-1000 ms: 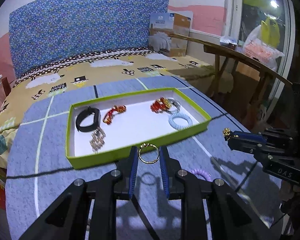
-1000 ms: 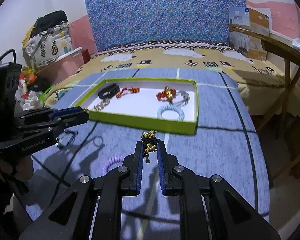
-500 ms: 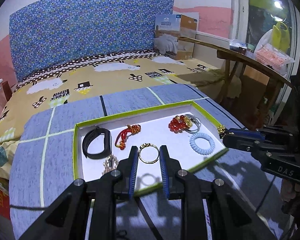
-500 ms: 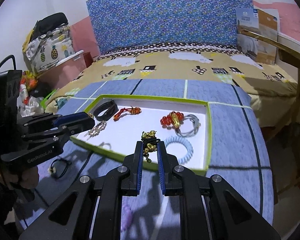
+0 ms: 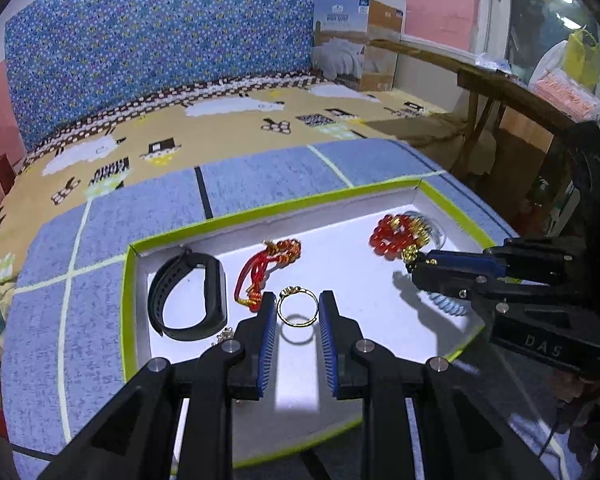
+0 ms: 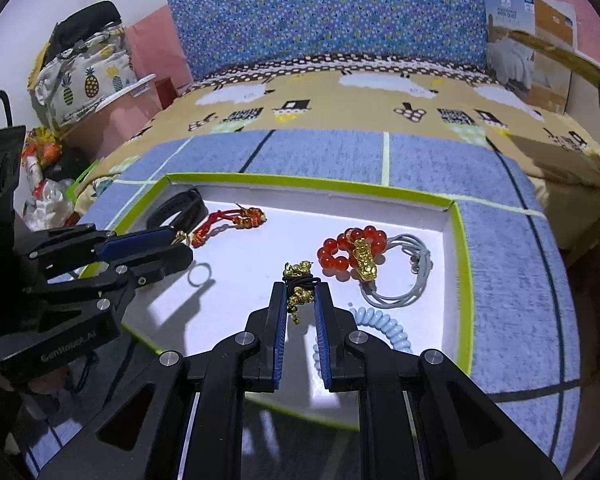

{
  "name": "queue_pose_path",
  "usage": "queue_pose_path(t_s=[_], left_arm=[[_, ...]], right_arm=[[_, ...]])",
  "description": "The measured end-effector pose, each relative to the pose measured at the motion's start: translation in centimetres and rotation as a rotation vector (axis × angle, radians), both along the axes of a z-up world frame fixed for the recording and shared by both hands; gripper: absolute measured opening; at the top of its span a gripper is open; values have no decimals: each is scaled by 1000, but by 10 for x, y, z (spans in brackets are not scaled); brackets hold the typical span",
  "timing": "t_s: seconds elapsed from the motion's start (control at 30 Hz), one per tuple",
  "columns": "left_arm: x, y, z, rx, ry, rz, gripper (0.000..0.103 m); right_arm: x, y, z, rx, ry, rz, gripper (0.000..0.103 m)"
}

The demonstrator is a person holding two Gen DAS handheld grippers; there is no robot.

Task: Organize jewelry
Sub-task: 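Carry the gold ring and gold charm into the green box and open both grippers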

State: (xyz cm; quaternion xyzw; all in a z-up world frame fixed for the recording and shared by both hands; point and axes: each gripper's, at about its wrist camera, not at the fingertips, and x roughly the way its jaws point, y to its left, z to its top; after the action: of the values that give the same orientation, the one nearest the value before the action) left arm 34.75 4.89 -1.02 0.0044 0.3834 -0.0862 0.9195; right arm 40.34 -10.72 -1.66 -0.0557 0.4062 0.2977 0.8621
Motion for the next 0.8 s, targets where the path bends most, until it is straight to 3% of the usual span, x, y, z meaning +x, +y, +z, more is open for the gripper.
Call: queue_pose_path(t_s=[0.23,0.8], left_arm=[[7,-1,-15,7,56,0,23],[3,0,-9,-21,57,-11,27]], right_arm=[[10,2,-9,-21,26,-7,14],[7,0,-4,-31,15,-4,20]])
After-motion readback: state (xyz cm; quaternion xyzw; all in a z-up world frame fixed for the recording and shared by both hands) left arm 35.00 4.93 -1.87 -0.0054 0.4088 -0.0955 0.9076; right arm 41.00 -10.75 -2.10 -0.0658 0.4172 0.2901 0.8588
